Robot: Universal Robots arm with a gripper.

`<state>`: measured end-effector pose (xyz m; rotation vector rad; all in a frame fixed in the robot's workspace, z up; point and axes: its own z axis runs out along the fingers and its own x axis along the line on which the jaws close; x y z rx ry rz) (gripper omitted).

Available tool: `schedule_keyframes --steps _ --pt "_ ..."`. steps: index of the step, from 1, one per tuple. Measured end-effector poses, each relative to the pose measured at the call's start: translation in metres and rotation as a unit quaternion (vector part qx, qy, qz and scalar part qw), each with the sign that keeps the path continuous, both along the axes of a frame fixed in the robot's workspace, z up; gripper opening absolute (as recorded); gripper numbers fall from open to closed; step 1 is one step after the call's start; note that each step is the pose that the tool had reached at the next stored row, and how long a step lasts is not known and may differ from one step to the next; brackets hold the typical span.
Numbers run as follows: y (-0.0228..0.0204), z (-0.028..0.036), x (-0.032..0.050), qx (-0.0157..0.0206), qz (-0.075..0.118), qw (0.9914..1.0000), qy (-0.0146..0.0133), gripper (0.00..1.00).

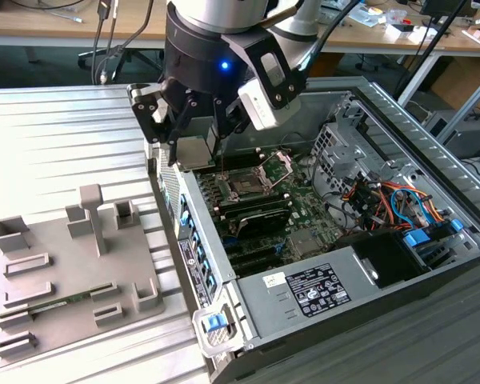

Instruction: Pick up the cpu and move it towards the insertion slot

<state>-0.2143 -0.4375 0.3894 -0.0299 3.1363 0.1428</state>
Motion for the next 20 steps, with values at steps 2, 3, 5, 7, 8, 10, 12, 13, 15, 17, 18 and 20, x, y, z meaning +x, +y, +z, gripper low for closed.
schedule_keyframes --steps 2,3,5,7,8,10,12,13,15,17,18,20 --pt "0.0000 0.0000 0.0014 0.0000 0.000 1.00000 0.0000 0.55" --pt "0.0000 0.0000 0.0027 0.0000 0.000 1.00000 0.0000 0.55" --pt "0.0000 0.0000 0.0042 0.0000 0.000 1.00000 0.0000 0.55" --pt "0.0000 0.0000 0.0060 0.0000 0.000 1.00000 0.0000 0.55" --pt "0.0000 0.0000 0.0078 0.0000 0.000 1.00000 0.0000 0.55" --pt "0.0000 0.0000 0.0095 0.0000 0.000 1.00000 0.0000 0.55" --pt "0.0000 0.0000 0.0131 0.0000 0.000 1.00000 0.0000 0.55" --pt "0.0000 0.0000 0.0142 0.0000 0.000 1.00000 0.0000 0.55" --pt "0.0000 0.0000 0.0158 0.0000 0.000 1.00000 0.0000 0.55" --pt "0.0000 0.0000 0.0177 0.0000 0.000 1.00000 0.0000 0.55" --pt "0.0000 0.0000 0.0185 0.0000 0.000 1.00000 0.0000 0.55" --pt "0.0000 0.0000 0.0211 0.0000 0.000 1.00000 0.0000 0.55"
